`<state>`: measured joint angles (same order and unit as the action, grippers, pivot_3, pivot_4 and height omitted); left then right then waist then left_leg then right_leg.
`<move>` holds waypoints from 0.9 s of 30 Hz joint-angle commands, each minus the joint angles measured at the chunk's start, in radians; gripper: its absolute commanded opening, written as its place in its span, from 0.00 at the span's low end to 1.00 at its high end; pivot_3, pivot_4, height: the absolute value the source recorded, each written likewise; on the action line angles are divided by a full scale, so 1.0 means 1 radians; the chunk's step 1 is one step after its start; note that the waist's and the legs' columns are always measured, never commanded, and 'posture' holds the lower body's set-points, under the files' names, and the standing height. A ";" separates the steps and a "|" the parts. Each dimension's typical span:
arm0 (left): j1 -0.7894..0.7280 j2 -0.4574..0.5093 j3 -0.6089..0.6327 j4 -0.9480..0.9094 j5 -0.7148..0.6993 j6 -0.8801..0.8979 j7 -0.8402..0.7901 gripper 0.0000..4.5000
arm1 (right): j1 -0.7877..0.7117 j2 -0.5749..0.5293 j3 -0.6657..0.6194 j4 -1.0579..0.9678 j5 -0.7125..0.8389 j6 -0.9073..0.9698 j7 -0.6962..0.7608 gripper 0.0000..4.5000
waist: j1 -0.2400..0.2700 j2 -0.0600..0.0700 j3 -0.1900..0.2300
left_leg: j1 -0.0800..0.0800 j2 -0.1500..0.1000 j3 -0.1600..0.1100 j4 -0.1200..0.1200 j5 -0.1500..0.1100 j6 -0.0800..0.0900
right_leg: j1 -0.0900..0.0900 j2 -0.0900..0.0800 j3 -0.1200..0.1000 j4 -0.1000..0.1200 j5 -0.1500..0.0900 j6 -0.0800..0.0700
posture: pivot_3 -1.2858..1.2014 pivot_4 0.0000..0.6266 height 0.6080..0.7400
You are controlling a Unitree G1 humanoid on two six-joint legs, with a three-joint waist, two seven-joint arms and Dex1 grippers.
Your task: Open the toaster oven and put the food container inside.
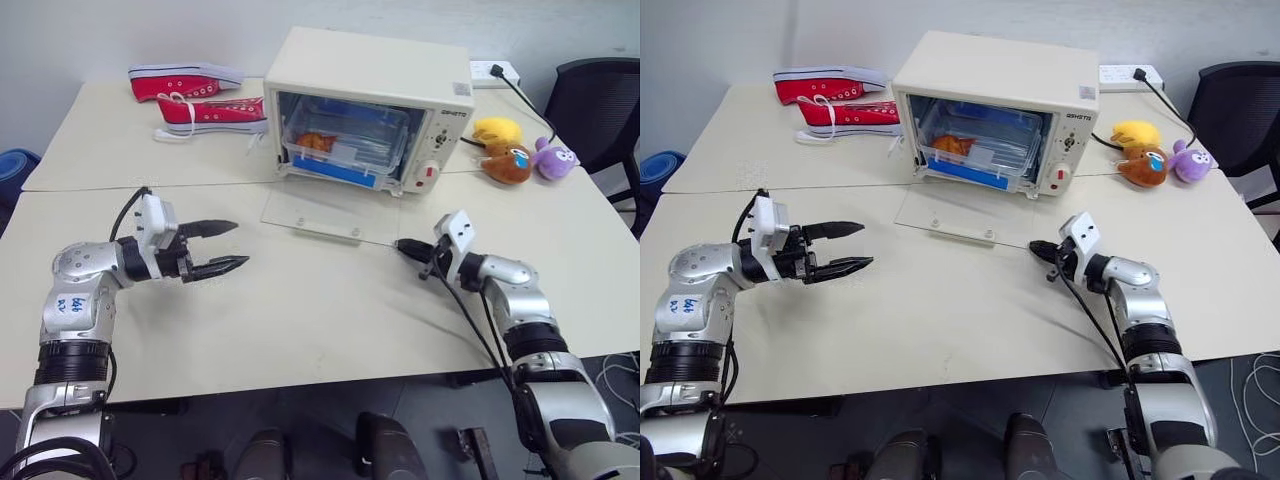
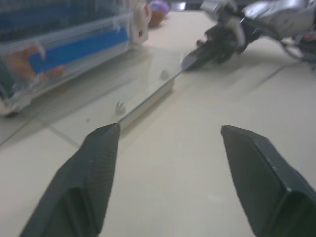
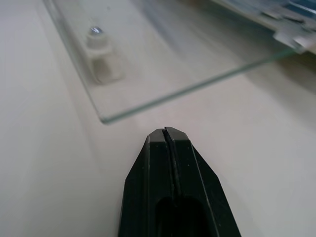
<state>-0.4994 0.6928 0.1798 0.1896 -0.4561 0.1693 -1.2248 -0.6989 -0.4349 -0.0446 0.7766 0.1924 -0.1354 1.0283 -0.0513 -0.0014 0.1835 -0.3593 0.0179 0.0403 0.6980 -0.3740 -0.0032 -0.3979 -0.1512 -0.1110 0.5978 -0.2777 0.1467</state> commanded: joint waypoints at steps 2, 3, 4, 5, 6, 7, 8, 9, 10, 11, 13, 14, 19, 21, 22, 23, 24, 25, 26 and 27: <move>0.012 0.023 0.045 -0.096 -0.068 0.075 0.033 0.99 | -0.006 0.023 -0.046 -0.022 0.076 -0.105 0.084 0.00 | -0.004 0.000 0.000 | 0.000 0.000 0.000 0.000 0.000 0.000 | 0.000 0.000 0.000 0.000 0.000 0.000 | 0.52 0.24 1.00; 0.004 0.016 0.054 -0.102 -0.077 0.087 0.053 0.99 | -0.006 0.029 -0.056 -0.029 0.090 -0.124 0.089 0.00 | -0.004 0.000 0.000 | 0.000 0.000 0.000 0.000 0.000 0.000 | 0.000 0.000 0.000 0.000 0.000 0.000 | 0.52 0.24 1.00; -0.001 0.012 0.061 -0.106 -0.083 0.095 0.068 0.99 | -0.007 0.032 -0.063 -0.031 0.098 -0.138 0.091 0.00 | -0.004 0.000 0.000 | 0.000 0.000 0.000 0.000 0.000 0.000 | 0.000 0.000 0.000 0.000 0.000 0.000 | 0.52 0.24 1.00; -0.008 0.008 0.067 -0.108 -0.088 0.099 0.083 0.99 | -0.008 0.035 -0.070 -0.034 0.106 -0.148 0.093 0.00 | -0.003 0.000 0.000 | 0.000 0.000 0.000 0.000 0.000 0.000 | 0.000 0.000 0.000 0.000 0.000 0.000 | 0.52 0.24 1.00; -0.018 0.000 0.080 -0.108 -0.104 0.116 0.107 0.99 | -0.008 0.040 -0.082 -0.053 0.126 -0.142 0.099 0.00 | -0.003 0.000 0.000 | 0.000 0.000 0.000 0.000 0.000 0.000 | 0.000 0.000 0.000 0.000 0.000 0.000 | 0.52 0.24 1.00; -0.024 -0.008 0.092 -0.109 -0.119 0.132 0.128 0.99 | -0.008 0.046 -0.095 -0.074 0.150 -0.135 0.106 0.00 | -0.003 0.000 0.000 | 0.000 0.000 0.000 0.000 0.000 0.000 | 0.000 0.000 0.000 0.000 0.000 0.000 | 0.52 0.24 1.00; -0.030 -0.020 0.105 -0.110 -0.130 0.139 0.153 0.99 | -0.011 0.054 -0.112 -0.097 0.180 -0.120 0.104 0.00 | -0.003 0.000 0.000 | 0.000 0.000 0.000 0.000 0.000 0.000 | 0.000 0.000 0.000 0.000 0.000 0.000 | 0.52 0.24 1.00; -0.033 -0.028 0.113 -0.111 -0.136 0.144 0.170 0.99 | -0.014 0.059 -0.124 -0.111 0.199 -0.107 0.102 0.00 | -0.003 0.000 0.000 | 0.000 0.000 -0.001 0.000 0.000 0.000 | 0.000 0.000 0.000 0.000 0.000 0.000 | 0.52 0.24 1.00; -0.038 -0.037 0.121 -0.113 -0.147 0.155 0.191 0.99 | -0.025 0.066 -0.141 -0.123 0.221 -0.092 0.089 0.00 | -0.003 0.000 0.000 | 0.000 0.000 -0.001 0.000 0.000 0.000 | 0.000 0.000 0.000 0.001 0.000 0.000 | 0.52 0.24 1.00; -0.045 -0.050 0.132 -0.111 -0.155 0.160 0.219 0.99 | -0.043 0.075 -0.158 -0.134 0.244 -0.074 0.068 0.00 | -0.003 0.000 0.000 | 0.000 0.000 -0.001 0.000 0.000 0.000 | 0.000 0.000 0.000 0.001 0.000 0.000 | 0.52 0.24 1.00; -0.056 -0.067 0.146 -0.107 -0.168 0.171 0.256 0.99 | -0.069 0.086 -0.179 -0.142 0.270 -0.049 0.040 0.00 | -0.004 0.000 0.000 | 0.000 0.000 -0.001 0.000 0.000 0.000 | 0.000 0.000 0.000 0.001 0.000 0.000 | 0.52 0.24 1.00; -0.061 -0.074 0.151 -0.100 -0.163 0.164 0.276 0.99 | -0.095 0.091 -0.189 -0.130 0.278 -0.044 0.029 0.00 | -0.004 0.000 0.000 | 0.000 0.000 -0.001 0.000 0.000 0.000 | 0.000 0.000 0.000 0.001 0.000 0.000 | 0.52 0.24 1.00; -0.072 -0.085 0.159 -0.054 -0.150 0.154 0.318 0.99 | -0.261 0.106 -0.212 0.034 0.256 -0.064 -0.041 0.00 | -0.006 0.001 0.000 | 0.001 0.000 -0.001 0.000 0.000 -0.001 | 0.000 0.000 0.000 0.001 0.000 0.000 | 0.52 0.24 1.00; -0.080 -0.084 0.147 -0.032 -0.129 0.133 0.323 0.99 | -0.317 0.107 -0.219 0.118 0.235 -0.090 -0.076 0.00 | -0.006 0.001 0.000 | 0.001 0.000 -0.001 0.000 0.000 -0.001 | 0.000 0.000 0.000 0.001 0.000 0.000 | 0.52 0.24 1.00; -0.089 -0.086 0.144 -0.017 -0.119 0.120 0.330 0.99 | -0.339 0.106 -0.220 0.157 0.221 -0.108 -0.091 0.00 | -0.005 0.001 0.000 | 0.001 0.000 -0.001 0.000 0.000 -0.001 | 0.000 0.000 0.000 0.002 0.000 0.000 | 0.52 0.24 1.00; -0.098 -0.086 0.140 -0.004 -0.108 0.106 0.331 0.99 | -0.356 0.104 -0.221 0.188 0.212 -0.124 -0.099 0.00 | -0.004 0.001 0.000 | 0.001 0.000 -0.001 0.000 0.000 -0.001 | 0.000 0.000 0.000 0.001 0.000 0.000 | 0.52 0.24 1.00; -0.107 -0.086 0.136 0.011 -0.097 0.091 0.333 0.99 | -0.368 0.101 -0.224 0.210 0.206 -0.136 -0.105 0.00 | -0.004 0.001 0.000 | 0.001 0.000 -0.001 -0.001 0.000 -0.001 | 0.000 0.000 0.000 0.001 0.000 0.000 | 0.52 0.24 1.00; -0.115 -0.086 0.133 0.024 -0.087 0.078 0.335 0.99 | -0.375 0.100 -0.230 0.221 0.209 -0.142 -0.105 0.00 | -0.003 0.001 0.000 | 0.001 0.000 -0.001 -0.001 0.000 -0.001 | 0.000 0.000 0.000 0.001 0.000 0.000 | 0.52 0.24 1.00; -0.121 -0.085 0.130 0.035 -0.078 0.065 0.335 0.99 | -0.379 0.097 -0.238 0.226 0.216 -0.140 -0.104 0.00 | -0.004 0.001 0.000 | 0.001 0.000 -0.001 -0.001 0.000 -0.001 | 0.000 0.000 0.000 0.001 0.000 0.000 | 0.52 0.24 1.00; -0.123 -0.080 0.125 0.045 -0.065 0.051 0.334 0.99 | -0.375 0.091 -0.242 0.215 0.223 -0.133 -0.093 0.00 | -0.004 0.001 0.001 | 0.001 0.000 -0.001 -0.001 0.000 -0.001 | 0.000 0.000 0.000 0.001 0.000 0.000 | 0.52 0.24 1.00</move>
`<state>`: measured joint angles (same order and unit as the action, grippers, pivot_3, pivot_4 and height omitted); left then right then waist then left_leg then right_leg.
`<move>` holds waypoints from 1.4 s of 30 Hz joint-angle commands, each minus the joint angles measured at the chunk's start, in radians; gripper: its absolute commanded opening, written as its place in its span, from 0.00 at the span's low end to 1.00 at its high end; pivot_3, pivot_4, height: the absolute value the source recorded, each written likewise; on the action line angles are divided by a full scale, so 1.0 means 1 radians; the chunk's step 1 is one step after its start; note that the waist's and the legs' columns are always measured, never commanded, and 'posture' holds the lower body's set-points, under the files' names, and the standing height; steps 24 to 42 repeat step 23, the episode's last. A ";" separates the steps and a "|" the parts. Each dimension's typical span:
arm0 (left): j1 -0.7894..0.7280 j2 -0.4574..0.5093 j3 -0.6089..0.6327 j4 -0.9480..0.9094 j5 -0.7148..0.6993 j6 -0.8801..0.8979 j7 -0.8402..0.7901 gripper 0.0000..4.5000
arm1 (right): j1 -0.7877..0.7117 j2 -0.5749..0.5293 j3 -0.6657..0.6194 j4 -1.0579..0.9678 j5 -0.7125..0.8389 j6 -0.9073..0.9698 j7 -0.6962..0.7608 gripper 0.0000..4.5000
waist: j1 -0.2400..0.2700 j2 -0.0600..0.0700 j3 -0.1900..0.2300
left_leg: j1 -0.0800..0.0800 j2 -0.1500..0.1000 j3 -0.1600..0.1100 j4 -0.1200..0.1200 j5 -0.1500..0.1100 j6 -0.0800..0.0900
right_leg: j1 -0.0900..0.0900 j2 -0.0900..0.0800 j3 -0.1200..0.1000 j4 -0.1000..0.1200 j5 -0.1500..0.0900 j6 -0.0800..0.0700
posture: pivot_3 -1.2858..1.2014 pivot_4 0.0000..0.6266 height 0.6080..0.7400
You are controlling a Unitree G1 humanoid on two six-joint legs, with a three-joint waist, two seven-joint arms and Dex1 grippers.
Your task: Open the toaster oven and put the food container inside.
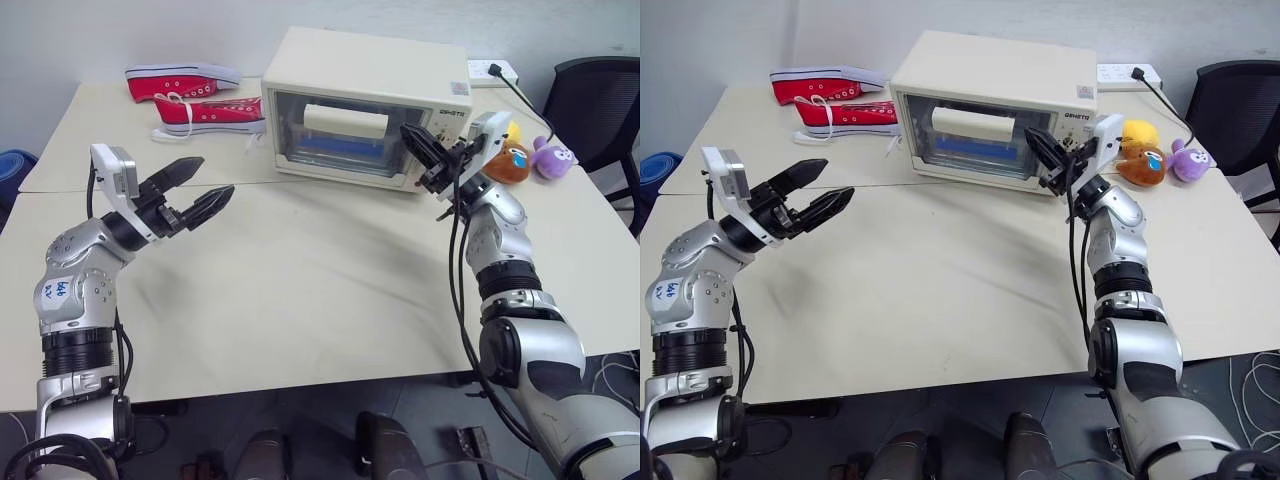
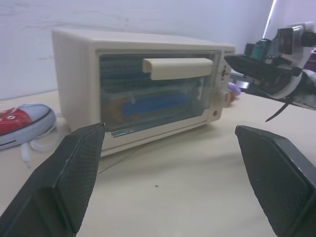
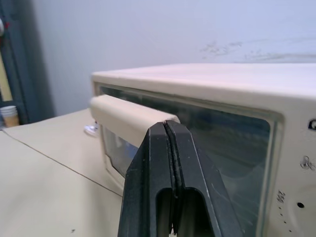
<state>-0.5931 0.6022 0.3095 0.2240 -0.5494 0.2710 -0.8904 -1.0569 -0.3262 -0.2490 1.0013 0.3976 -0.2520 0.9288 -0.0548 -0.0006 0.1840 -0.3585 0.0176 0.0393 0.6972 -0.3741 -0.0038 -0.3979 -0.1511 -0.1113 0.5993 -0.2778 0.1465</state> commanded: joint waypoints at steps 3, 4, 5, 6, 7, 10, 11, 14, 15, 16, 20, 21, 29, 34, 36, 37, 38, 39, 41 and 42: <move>-0.012 0.031 -0.021 0.019 0.068 -0.085 -0.012 0.99 | 0.039 -0.046 -0.026 -0.111 0.042 0.039 0.105 0.00 | -0.003 0.000 0.000 | 0.000 0.000 0.000 0.000 0.000 0.000 | 0.000 0.000 0.000 0.000 0.000 0.000 | 0.52 0.24 1.00; 0.002 0.040 -0.023 0.012 0.077 -0.091 -0.019 1.00 | 0.076 -0.063 -0.003 -0.169 0.036 0.053 0.152 0.08 | -0.002 0.000 0.000 | 0.000 0.000 0.000 0.000 0.000 0.000 | 0.000 0.000 0.000 0.000 0.000 0.000 | 0.52 0.24 1.00; 0.020 0.048 -0.021 0.006 0.084 -0.103 -0.026 1.00 | 0.125 -0.084 0.026 -0.245 0.030 0.074 0.210 0.13 | -0.002 0.000 0.000 | 0.000 0.000 0.000 -0.001 0.000 0.000 | 0.000 0.000 0.000 0.000 0.000 0.000 | 0.52 0.24 1.00; 0.038 0.056 -0.020 -0.001 0.088 -0.114 -0.037 1.00 | 0.168 -0.101 0.051 -0.310 0.022 0.081 0.249 0.20 | -0.002 0.000 0.000 | 0.000 0.000 0.000 -0.001 0.000 0.000 | 0.000 0.000 0.000 0.000 0.000 0.000 | 0.52 0.24 1.00; 0.059 0.069 -0.023 -0.007 0.092 -0.125 -0.057 1.00 | 0.209 -0.118 0.070 -0.375 0.018 0.091 0.277 0.28 | -0.002 0.000 0.000 | 0.000 0.000 0.000 -0.001 0.000 0.000 | 0.000 0.000 0.000 -0.001 0.000 0.000 | 0.52 0.24 1.00; 0.151 0.131 -0.034 -0.003 0.131 -0.159 -0.113 1.00 | 0.364 -0.188 0.135 -0.602 0.033 0.157 0.376 0.51 | 0.000 0.001 0.000 | 0.000 0.000 0.001 -0.001 0.000 0.000 | 0.000 0.000 -0.001 -0.001 0.000 0.000 | 0.52 0.24 1.00; 0.193 0.155 -0.033 0.006 0.139 -0.179 -0.147 1.00 | 0.425 -0.225 0.161 -0.671 0.032 0.165 0.431 0.58 | -0.001 0.001 0.001 | 0.000 0.000 0.001 -0.001 0.000 0.000 | 0.000 0.000 -0.001 -0.001 0.000 0.000 | 0.52 0.24 1.00; 0.292 0.209 -0.041 0.046 0.185 -0.283 -0.219 1.00 | 0.509 -0.297 0.183 -0.741 0.031 0.171 0.504 0.81 | 0.002 0.002 0.001 | 0.001 0.001 0.003 -0.001 -0.001 -0.001 | 0.000 0.000 0.000 -0.001 0.000 0.000 | 0.52 0.24 1.00; 0.311 0.215 -0.040 0.060 0.192 -0.312 -0.230 1.00 | 0.518 -0.311 0.181 -0.735 0.028 0.166 0.510 0.91 | 0.004 0.002 0.001 | 0.001 0.001 0.004 -0.001 -0.001 -0.001 | 0.000 0.000 0.000 -0.001 0.000 0.000 | 0.52 0.24 1.00; 0.329 0.216 -0.035 0.072 0.197 -0.337 -0.230 1.00 | 0.532 -0.323 0.177 -0.724 0.026 0.152 0.521 0.97 | 0.007 0.002 0.001 | 0.001 0.001 0.004 0.000 -0.001 -0.001 | 0.000 0.000 0.000 -0.001 0.000 0.000 | 0.52 0.24 1.00; 0.373 0.217 -0.022 0.081 0.204 -0.379 -0.223 1.00 | 0.585 -0.345 0.165 -0.696 0.019 0.107 0.527 0.99 | 0.030 0.002 0.001 | 0.002 0.002 0.005 0.001 -0.001 -0.001 | 0.000 0.000 0.001 -0.001 0.000 0.000 | 0.52 0.24 1.00; 0.384 0.217 -0.015 0.080 0.202 -0.383 -0.218 1.00 | 0.598 -0.347 0.162 -0.695 0.017 0.094 0.523 0.99 | 0.034 0.002 0.001 | 0.002 0.002 0.005 0.000 -0.001 -0.001 | 0.000 0.000 0.001 -0.001 0.000 0.000 | 0.52 0.24 1.00; 0.418 0.215 0.006 0.051 0.182 -0.359 -0.202 1.00 | 0.617 -0.342 0.145 -0.702 0.020 0.081 0.492 0.99 | 0.036 0.002 0.001 | 0.002 0.001 0.005 0.001 -0.001 0.000 | 0.000 0.000 0.001 -0.001 0.000 0.000 | 0.52 0.24 1.00; 0.418 0.215 0.006 0.051 0.182 -0.359 -0.202 1.00 | 0.617 -0.342 0.145 -0.702 0.020 0.081 0.492 0.99 | 0.036 0.002 0.001 | 0.002 0.001 0.005 0.001 -0.001 0.000 | 0.000 0.000 0.001 -0.001 0.000 0.000 | 0.52 0.24 1.00; 0.418 0.215 0.006 0.051 0.182 -0.359 -0.202 1.00 | 0.617 -0.342 0.145 -0.702 0.020 0.081 0.492 0.99 | 0.036 0.002 0.001 | 0.002 0.001 0.005 0.001 -0.001 0.000 | 0.000 0.000 0.001 -0.001 0.000 0.000 | 0.52 0.24 1.00; 0.418 0.215 0.006 0.051 0.182 -0.359 -0.202 1.00 | 0.617 -0.342 0.145 -0.702 0.020 0.081 0.492 0.99 | 0.036 0.002 0.001 | 0.002 0.001 0.005 0.001 -0.001 0.000 | 0.000 0.000 0.001 -0.001 0.000 0.000 | 0.52 0.24 1.00; 0.418 0.215 0.006 0.051 0.182 -0.359 -0.202 1.00 | 0.617 -0.342 0.145 -0.702 0.020 0.081 0.492 0.99 | 0.036 0.002 0.001 | 0.002 0.001 0.005 0.001 -0.001 0.000 | 0.000 0.000 0.001 -0.001 0.000 0.000 | 0.52 0.24 1.00; 0.418 0.215 0.006 0.051 0.182 -0.359 -0.202 1.00 | 0.617 -0.342 0.145 -0.702 0.020 0.081 0.492 0.99 | 0.036 0.002 0.001 | 0.002 0.001 0.005 0.001 -0.001 0.000 | 0.000 0.000 0.001 -0.001 0.000 0.000 | 0.52 0.24 1.00; 0.418 0.215 0.006 0.051 0.182 -0.359 -0.202 1.00 | 0.617 -0.342 0.145 -0.702 0.020 0.081 0.492 0.99 | 0.036 0.002 0.001 | 0.002 0.001 0.005 0.001 -0.001 0.000 | 0.000 0.000 0.001 -0.001 0.000 0.000 | 0.52 0.24 1.00; 0.418 0.215 0.006 0.051 0.182 -0.359 -0.202 1.00 | 0.617 -0.342 0.145 -0.702 0.020 0.081 0.492 0.99 | 0.036 0.002 0.001 | 0.002 0.001 0.005 0.001 -0.001 0.000 | 0.000 0.000 0.001 -0.001 0.000 0.000 | 0.52 0.24 1.00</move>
